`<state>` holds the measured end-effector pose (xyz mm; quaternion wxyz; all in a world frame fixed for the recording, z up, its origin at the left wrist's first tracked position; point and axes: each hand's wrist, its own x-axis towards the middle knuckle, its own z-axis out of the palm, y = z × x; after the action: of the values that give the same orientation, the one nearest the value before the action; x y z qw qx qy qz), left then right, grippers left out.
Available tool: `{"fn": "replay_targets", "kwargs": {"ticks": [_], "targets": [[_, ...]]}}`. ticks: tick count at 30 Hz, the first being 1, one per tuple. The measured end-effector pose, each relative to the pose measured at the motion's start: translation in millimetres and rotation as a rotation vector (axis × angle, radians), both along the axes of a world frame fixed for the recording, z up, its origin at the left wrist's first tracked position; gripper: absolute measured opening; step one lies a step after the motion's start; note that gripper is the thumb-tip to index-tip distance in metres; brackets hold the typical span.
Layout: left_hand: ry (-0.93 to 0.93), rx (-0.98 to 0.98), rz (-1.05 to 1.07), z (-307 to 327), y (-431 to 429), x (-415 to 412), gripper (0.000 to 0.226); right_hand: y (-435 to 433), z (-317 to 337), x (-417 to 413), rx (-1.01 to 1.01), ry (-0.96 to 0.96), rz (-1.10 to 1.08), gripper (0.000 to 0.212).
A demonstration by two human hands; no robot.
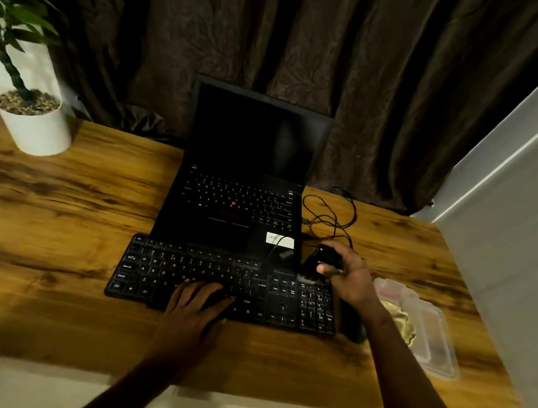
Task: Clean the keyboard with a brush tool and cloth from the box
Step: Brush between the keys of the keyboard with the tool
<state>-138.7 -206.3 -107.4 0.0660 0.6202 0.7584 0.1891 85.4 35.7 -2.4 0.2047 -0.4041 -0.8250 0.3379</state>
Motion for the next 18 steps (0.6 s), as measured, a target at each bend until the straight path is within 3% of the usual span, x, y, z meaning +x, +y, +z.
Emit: {"fn": "replay_targets", "kwargs": {"ticks": [8,18], "targets": [[0.008,0.025,0.001,-4.1,-0.8,0.7,0.048,7.4,11.3,43.2,0.015,-0.066,-0.073,0.053],[0.009,0.033,0.005,-2.9,-1.8,0.8,0.057,-14.9,6.6,12.6,-0.02,-0.007,0.003,0.05]]}}
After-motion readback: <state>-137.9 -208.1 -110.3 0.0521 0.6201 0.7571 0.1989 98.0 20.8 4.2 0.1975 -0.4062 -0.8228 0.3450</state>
